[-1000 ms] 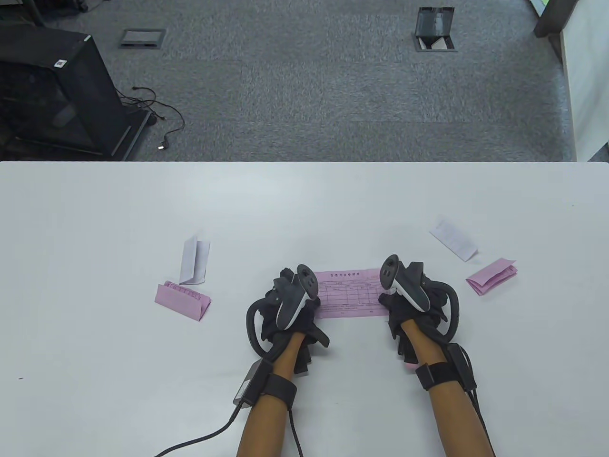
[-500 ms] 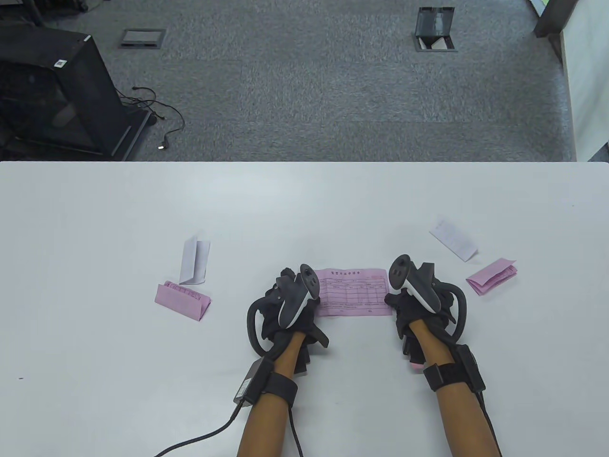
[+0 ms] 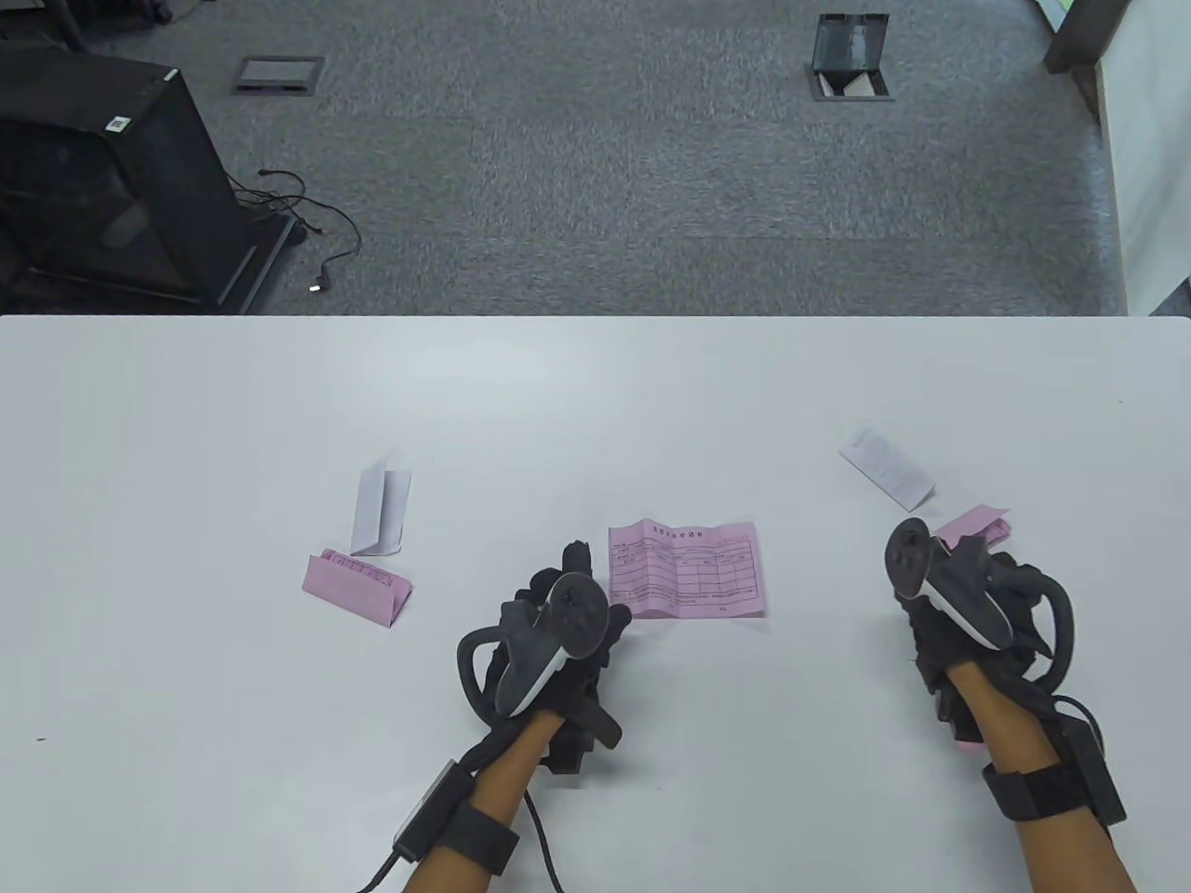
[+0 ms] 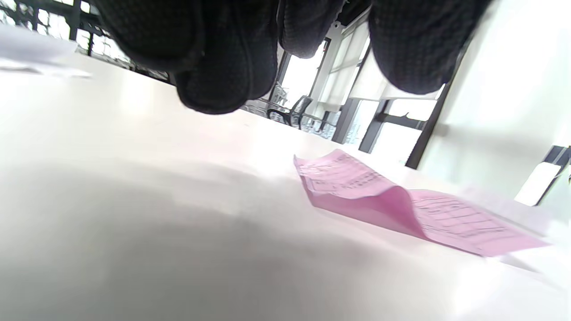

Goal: Unfold folded invoices and stack

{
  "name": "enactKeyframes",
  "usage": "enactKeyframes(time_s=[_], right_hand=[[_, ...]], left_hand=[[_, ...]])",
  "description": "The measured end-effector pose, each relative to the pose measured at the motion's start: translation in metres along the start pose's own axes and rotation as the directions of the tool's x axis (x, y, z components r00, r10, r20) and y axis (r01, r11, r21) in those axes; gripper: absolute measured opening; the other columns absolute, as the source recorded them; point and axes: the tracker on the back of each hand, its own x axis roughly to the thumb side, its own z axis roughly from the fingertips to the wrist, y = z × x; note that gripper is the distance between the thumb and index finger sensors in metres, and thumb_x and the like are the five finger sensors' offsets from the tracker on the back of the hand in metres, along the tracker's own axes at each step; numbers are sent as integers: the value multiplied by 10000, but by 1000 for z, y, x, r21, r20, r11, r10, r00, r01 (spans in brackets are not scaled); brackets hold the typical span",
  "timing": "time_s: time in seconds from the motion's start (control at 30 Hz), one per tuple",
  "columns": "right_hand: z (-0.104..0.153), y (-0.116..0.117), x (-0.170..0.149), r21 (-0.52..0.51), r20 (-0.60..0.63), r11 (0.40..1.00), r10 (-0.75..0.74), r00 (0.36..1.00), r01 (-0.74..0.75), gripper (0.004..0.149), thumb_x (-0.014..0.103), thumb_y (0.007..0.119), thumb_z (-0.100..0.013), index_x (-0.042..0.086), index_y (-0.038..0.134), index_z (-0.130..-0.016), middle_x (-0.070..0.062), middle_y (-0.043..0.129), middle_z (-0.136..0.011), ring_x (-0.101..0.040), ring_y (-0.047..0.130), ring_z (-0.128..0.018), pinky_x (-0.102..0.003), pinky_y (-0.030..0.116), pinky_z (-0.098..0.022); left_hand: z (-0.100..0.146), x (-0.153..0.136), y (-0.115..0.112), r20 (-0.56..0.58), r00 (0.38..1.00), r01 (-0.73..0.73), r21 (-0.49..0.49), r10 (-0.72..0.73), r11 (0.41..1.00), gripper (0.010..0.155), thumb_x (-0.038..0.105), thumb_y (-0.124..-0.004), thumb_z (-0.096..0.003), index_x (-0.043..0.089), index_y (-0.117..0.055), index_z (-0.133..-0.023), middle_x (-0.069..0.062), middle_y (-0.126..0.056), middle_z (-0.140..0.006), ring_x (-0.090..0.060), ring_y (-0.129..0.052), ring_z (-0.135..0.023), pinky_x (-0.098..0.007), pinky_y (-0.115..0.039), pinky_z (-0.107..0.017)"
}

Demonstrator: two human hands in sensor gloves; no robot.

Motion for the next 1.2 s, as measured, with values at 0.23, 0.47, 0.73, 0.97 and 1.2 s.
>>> enactKeyframes(time_s=[0.23,0.47,0.73,0.97,1.2], right_hand=[[-41,36,-18,45,8,987,152,988,-153,809,435,774,-462,465,217,-1048,-17,378,-1174,-487,443,-1035,-712,401,-704],[-76,54,-14,-1,72,971,238,969,-239,755,401,764,-460,525,259,-1008,54,337,-1177,-465,351,-1078,-726,375,-712],[-91,59,-11,-25,136,985,174,975,-172,599,377,740,-464,524,465,-976,103,550,-1121,-421,447,-1072,-720,408,-708],[-98,68,-11,-81,146,996,55,988,-43,447,360,715,-463,386,682,-909,63,812,-949,-311,710,-969,-660,519,-695],[-95,66,-17,-116,125,993,-11,992,26,378,365,737,-449,314,809,-817,22,931,-806,-268,861,-828,-625,572,-678]], left_hand=[[20,-31,1,-2,995,-101,-72,101,992,781,471,-849,-474,182,-525,-1124,-237,-699,-1060,-373,-820,-804,-462,-748,-561],[21,-37,-1,-15,999,-51,-56,50,997,782,460,-857,-472,194,-519,-1125,-234,-666,-1081,-371,-797,-828,-479,-726,-597],[19,-37,-5,-17,998,-58,-75,57,996,784,446,-865,-473,205,-511,-1129,-237,-617,-1111,-390,-754,-876,-519,-688,-643],[16,-36,-10,-21,999,-41,-90,40,995,782,454,-863,-472,209,-516,-1129,-235,-612,-1117,-393,-747,-884,-525,-681,-653],[16,-37,-10,-20,998,-67,-78,65,995,772,464,-854,-474,207,-527,-1125,-236,-628,-1108,-394,-755,-876,-526,-684,-648]])
